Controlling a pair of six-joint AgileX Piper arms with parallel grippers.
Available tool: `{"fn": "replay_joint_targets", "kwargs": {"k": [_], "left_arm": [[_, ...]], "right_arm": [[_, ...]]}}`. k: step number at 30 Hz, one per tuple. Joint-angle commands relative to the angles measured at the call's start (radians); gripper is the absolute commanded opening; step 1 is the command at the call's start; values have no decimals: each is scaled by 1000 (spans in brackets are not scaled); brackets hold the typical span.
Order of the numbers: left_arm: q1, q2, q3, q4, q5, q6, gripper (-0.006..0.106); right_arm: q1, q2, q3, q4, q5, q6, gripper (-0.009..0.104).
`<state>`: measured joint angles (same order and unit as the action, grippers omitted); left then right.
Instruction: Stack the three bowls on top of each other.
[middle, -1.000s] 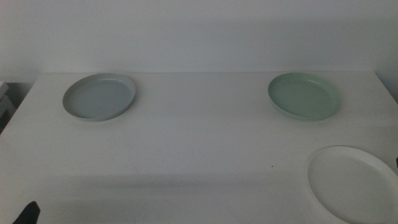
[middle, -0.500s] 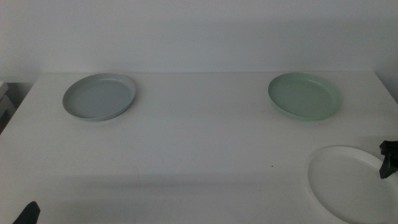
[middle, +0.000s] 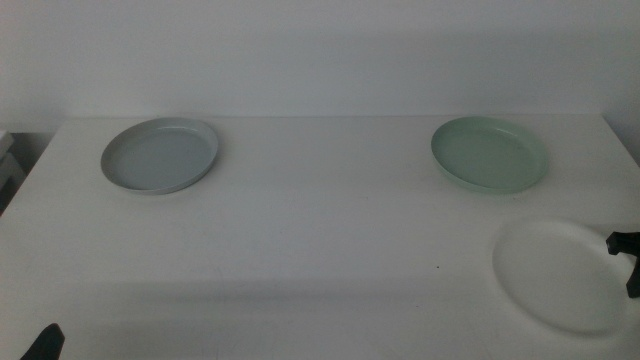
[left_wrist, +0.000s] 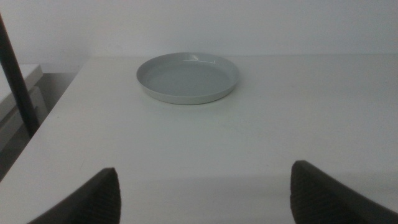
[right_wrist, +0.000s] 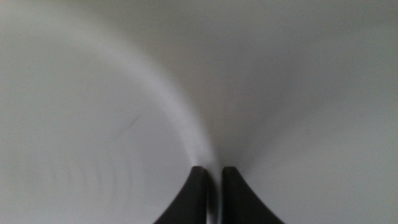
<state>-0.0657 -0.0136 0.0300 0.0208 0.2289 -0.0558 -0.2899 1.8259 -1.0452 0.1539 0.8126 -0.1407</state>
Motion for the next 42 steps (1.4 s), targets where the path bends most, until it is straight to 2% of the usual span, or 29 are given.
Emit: {"fn": "replay_joint_targets", "kwargs": {"k": [1, 6, 11, 15, 20, 25, 32, 42], "left_arm": [[-2, -14, 6, 0, -78, -8, 90], [-2, -14, 6, 0, -78, -8, 90], [-2, -14, 6, 0, -78, -8, 90], [-2, -14, 6, 0, -78, -9, 90], [-2, -14, 6, 0, -78, -9, 90], [-2, -14, 6, 0, -78, -9, 90], [-2, -14, 6, 0, -78, -9, 90], [-2, -14, 6, 0, -78, -9, 90]], "right_arm": [[-2, -34, -11, -6, -8, -6, 0], [2, -64, -13, -13, 25, -1, 0], [53, -171, -39, 52, 75, 6, 0], [163, -223, -111, 99, 136, 54, 0], [329, -215, -214, 136, 126, 134, 0], [482, -135, -306, 176, 123, 155, 0], [636, -12, -355, 206, 96, 155, 0], [678, 126, -356, 215, 44, 151, 0]]}}
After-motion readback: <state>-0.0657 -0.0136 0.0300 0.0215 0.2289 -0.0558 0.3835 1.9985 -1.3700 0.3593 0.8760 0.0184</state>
